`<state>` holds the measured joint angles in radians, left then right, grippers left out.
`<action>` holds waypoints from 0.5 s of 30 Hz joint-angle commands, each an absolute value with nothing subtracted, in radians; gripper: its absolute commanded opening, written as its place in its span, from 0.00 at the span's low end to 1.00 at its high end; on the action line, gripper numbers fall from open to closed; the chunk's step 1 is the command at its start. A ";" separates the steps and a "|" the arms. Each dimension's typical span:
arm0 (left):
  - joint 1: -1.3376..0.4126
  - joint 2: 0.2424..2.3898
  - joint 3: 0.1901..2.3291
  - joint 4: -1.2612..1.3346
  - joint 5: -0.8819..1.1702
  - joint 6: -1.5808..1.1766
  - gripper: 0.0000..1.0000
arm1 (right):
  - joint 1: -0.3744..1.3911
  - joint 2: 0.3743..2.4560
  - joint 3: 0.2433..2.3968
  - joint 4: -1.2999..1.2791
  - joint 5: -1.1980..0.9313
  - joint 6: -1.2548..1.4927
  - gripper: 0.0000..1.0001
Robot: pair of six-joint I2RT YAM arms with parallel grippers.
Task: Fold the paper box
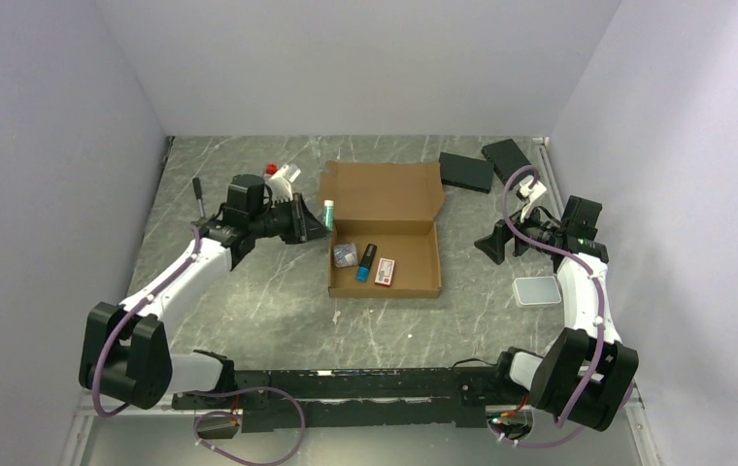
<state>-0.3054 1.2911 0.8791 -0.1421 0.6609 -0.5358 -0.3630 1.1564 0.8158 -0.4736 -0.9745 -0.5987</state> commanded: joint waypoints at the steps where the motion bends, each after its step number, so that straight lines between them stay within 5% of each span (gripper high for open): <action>1: -0.353 1.266 0.882 -0.035 0.693 -0.526 0.00 | -0.359 1.135 0.824 -0.457 -1.008 -0.609 1.00; 15: -0.461 1.337 0.900 0.056 0.696 -0.542 0.00 | -0.358 1.141 0.824 -0.459 -1.008 -0.612 1.00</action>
<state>-0.4377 1.3144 0.8791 -0.0154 0.6697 -0.5365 -0.3630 1.1564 0.8158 -0.4736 -0.9745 -0.5991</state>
